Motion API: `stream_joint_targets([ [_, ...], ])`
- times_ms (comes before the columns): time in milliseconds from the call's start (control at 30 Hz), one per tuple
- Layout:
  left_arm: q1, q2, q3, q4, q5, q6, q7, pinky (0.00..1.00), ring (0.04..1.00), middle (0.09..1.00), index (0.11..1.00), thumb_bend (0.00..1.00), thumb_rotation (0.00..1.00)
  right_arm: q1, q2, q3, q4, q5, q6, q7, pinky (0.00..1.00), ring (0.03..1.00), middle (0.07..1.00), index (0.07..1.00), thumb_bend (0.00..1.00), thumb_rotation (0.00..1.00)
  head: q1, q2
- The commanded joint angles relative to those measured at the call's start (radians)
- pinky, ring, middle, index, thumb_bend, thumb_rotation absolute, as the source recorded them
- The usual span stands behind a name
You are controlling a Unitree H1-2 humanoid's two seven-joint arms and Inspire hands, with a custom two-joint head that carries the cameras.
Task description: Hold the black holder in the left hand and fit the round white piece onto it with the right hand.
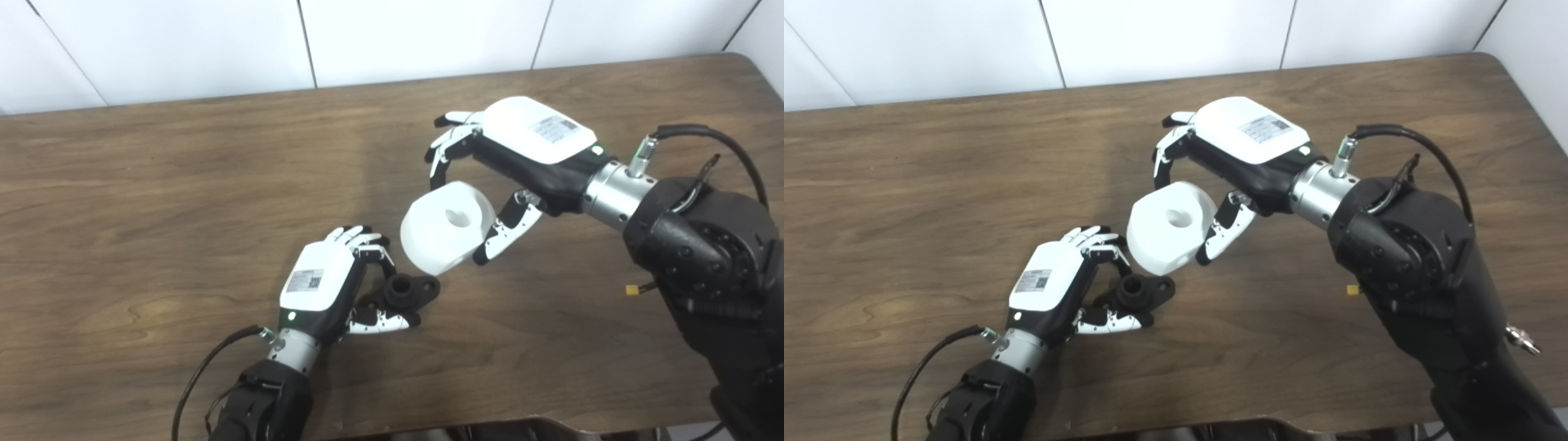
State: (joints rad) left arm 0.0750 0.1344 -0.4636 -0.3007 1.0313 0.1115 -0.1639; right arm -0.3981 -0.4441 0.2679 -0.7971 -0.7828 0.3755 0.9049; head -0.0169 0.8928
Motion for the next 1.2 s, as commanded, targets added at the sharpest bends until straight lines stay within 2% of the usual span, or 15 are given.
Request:
stream_joint_targets([
  [0, -0.001, -0.002, -0.016, 0.020, 0.033, 0.015, -0.035, 0.92, 0.886, 0.799, 0.487, 0.52, 0.05, -0.022, 0.008, -0.002, -0.031, -0.010, -0.033, -0.011, 0.89, 0.915, 0.772, 0.483, 0.53, 0.14, 0.002, 0.003],
  [267, -0.005, -0.003, -0.020, 0.015, 0.027, 0.023, -0.033, 0.92, 0.888, 0.800, 0.487, 0.52, 0.05, -0.010, 0.029, 0.033, -0.012, -0.029, -0.063, -0.003, 0.88, 0.913, 0.774, 0.483, 0.53, 0.14, 0.010, 0.018],
  [833, -0.010, -0.016, -0.032, 0.004, 0.036, 0.045, -0.044, 0.92, 0.890, 0.800, 0.487, 0.52, 0.05, 0.005, 0.071, 0.043, 0.055, -0.037, -0.115, -0.017, 0.88, 0.917, 0.773, 0.483, 0.52, 0.14, 0.012, 0.032],
  [1167, -0.016, -0.025, -0.037, 0.010, 0.041, 0.052, -0.041, 0.93, 0.893, 0.800, 0.487, 0.52, 0.05, 0.009, 0.083, 0.030, 0.085, -0.031, -0.130, -0.025, 0.85, 0.921, 0.774, 0.483, 0.52, 0.14, 0.017, 0.025],
])
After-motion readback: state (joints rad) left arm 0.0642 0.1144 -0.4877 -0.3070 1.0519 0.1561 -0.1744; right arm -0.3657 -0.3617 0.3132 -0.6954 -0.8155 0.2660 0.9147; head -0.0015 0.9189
